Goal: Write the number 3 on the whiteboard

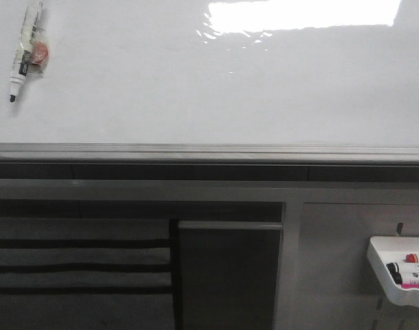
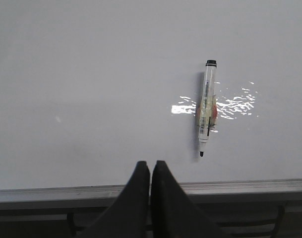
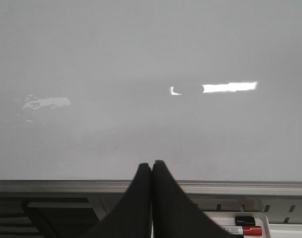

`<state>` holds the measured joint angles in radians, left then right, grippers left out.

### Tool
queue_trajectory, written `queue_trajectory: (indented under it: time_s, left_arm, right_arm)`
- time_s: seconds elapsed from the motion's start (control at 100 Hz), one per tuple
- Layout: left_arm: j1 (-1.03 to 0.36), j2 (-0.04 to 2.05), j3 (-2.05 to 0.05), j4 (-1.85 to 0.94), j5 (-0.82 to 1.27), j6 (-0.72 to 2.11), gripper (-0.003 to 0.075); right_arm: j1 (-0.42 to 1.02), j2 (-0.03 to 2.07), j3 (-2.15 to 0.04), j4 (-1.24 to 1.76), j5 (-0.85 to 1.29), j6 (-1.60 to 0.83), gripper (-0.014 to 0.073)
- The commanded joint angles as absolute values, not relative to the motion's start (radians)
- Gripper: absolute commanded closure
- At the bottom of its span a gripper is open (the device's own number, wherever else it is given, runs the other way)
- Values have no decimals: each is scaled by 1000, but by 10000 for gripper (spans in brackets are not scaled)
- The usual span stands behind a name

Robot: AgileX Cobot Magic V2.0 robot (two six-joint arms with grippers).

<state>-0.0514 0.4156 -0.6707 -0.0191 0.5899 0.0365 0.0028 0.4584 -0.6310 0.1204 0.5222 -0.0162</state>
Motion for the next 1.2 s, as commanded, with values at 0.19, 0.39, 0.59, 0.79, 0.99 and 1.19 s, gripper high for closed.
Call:
queue_trajectory:
  time_s: [0.19,0.39,0.59,0.79,0.99,1.19]
  left_arm:
    - [-48,507,-712,-29,515,40,741]
    - [-48,511,-712,-29,515,40,741]
    - [-48,511,-712,-29,515,40,741]
    - [-48,511,-712,-17,505,38,539]
    - [-48,511,-710,-17,501,38,217]
    - [-48,511,-709,-32,501,38,231]
  right_arm:
    - [-5,509,-675,117,422,-24,663]
    - [-5,509,-675,117,428,-24,663]
    - [-5,509,-673,117,425,-24,651]
    - [-5,509,-673,54,427,-24,283]
    - [-5,509,-673,40,429,-24,109]
    - [-5,509,-673,40,429,-24,113]
